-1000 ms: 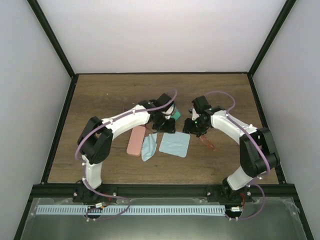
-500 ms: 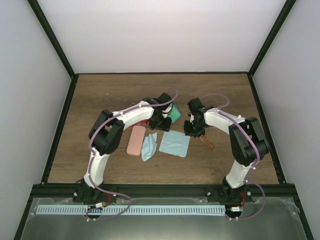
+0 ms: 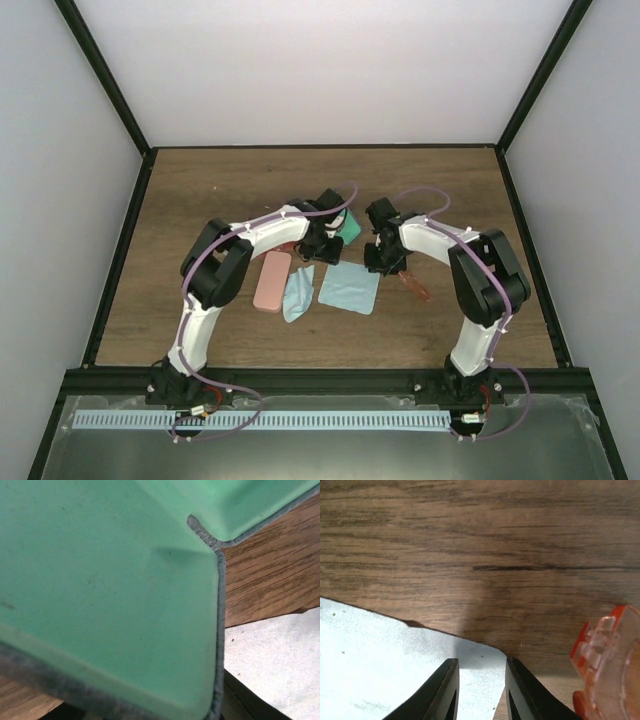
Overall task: Organize the sunglasses
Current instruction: Fold the glasses cleaning cloth at the center of the board.
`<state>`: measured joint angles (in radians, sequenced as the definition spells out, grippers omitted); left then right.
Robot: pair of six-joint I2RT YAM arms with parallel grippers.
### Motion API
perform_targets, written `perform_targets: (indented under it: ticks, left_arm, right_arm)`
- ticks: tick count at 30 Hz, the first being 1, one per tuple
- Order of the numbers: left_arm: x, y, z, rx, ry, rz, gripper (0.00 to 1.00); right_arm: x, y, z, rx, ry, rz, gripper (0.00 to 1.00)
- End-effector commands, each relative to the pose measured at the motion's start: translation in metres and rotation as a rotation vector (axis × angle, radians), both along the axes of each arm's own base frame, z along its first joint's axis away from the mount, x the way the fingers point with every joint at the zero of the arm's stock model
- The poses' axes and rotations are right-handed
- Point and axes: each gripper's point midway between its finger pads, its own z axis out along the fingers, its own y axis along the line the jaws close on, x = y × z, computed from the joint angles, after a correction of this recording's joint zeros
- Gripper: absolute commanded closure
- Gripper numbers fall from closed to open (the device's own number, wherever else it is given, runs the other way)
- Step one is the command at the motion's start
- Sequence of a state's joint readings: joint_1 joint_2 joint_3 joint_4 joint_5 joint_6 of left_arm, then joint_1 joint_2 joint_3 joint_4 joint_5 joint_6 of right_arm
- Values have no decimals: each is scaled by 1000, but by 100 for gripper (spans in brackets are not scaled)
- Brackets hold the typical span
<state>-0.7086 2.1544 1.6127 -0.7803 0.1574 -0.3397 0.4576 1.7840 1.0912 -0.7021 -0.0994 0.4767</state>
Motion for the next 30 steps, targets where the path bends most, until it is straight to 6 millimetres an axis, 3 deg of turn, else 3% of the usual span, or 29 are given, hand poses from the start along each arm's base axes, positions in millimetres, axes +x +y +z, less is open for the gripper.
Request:
perform_targets:
  ticks: [1,7,16,30]
  left_arm:
    - [4,-5,-6,-2,-5,-3,56]
    - [4,-6,-6,-6,-7,-7,59]
    - [0,-8,-13,-12,23,-10,69]
    - [-6,-13,-19,-46,60,-7,92]
  right_arm:
    - [11,-4,3,-59,-26,-31,72]
    - [18,-6,15,-65,-71,-62,70]
    - [11,0,-3,-84,-31,-38,69]
    - [4,9,-14,-68,-2,-11,95]
